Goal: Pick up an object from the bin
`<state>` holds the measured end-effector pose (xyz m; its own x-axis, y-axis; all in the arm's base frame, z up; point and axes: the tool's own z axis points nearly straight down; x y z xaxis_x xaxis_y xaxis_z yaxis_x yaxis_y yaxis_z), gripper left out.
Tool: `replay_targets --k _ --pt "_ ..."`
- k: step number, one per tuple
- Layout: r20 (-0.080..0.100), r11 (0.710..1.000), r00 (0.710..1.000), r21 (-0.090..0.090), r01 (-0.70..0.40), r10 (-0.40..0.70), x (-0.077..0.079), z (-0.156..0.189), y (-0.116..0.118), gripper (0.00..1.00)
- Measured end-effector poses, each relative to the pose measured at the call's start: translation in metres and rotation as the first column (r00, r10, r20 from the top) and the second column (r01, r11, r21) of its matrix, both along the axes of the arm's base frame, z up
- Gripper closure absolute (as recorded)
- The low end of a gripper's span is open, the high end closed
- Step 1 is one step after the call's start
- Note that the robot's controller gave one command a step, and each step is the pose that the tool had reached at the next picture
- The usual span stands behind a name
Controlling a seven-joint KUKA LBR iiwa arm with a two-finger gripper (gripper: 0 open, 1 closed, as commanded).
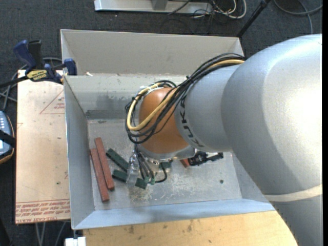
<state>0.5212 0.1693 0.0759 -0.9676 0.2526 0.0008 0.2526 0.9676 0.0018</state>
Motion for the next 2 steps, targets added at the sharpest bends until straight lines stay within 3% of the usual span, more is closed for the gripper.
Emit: replay_targets --k 1,2 --pt "-0.001 0.989 0.989 -0.004 -0.150 0.150 -0.013 0.018 0.016 1.00" --pt "-0.002 0.983 0.983 -0.001 -0.184 0.184 -0.023 0.005 0.053 0.00"
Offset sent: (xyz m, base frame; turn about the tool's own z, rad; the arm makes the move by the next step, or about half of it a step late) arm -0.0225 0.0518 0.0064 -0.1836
